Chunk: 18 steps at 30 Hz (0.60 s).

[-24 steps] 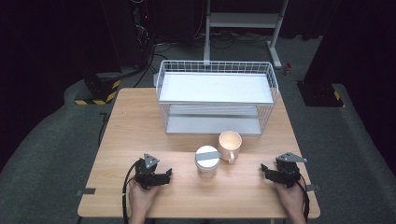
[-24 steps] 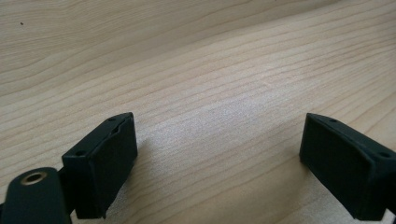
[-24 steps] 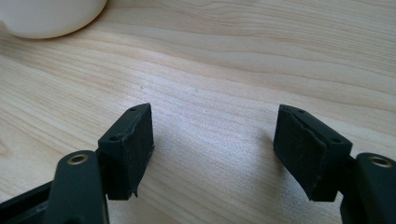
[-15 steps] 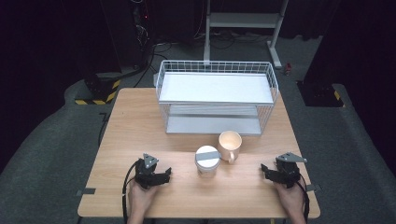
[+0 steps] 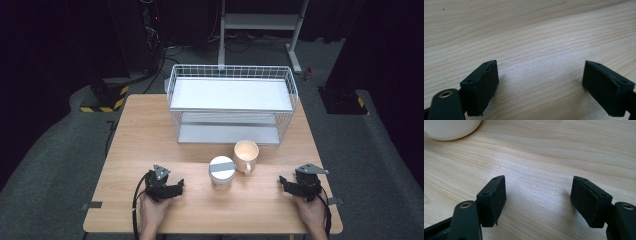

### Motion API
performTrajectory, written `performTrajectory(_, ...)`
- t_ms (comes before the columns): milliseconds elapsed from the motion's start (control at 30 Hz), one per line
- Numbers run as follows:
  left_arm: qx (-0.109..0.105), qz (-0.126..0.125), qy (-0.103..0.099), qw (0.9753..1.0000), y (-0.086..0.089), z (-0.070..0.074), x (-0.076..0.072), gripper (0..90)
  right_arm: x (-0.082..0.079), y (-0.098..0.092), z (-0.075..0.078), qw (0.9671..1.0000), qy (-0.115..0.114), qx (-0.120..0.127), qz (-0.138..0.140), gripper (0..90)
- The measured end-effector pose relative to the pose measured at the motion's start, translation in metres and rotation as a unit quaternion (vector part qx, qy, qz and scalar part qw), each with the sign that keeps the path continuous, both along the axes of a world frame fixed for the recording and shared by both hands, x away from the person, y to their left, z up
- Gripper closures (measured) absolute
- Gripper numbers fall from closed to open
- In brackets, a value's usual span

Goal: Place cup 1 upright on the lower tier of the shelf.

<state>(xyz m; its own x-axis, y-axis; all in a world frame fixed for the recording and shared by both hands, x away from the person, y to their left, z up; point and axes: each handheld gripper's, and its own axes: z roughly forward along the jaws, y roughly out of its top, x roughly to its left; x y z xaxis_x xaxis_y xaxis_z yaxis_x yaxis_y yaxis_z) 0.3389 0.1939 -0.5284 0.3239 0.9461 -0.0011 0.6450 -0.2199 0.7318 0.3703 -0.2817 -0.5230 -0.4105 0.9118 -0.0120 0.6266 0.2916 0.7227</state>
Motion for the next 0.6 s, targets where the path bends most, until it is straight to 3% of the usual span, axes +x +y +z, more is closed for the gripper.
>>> performTrajectory(600,-0.02,-0.046,0.0,0.9987,-0.0062,0.0025,-0.0065,13.2,-0.0001,0.0001,0.0001,1.0,0.001,0.0,-0.001,28.8)
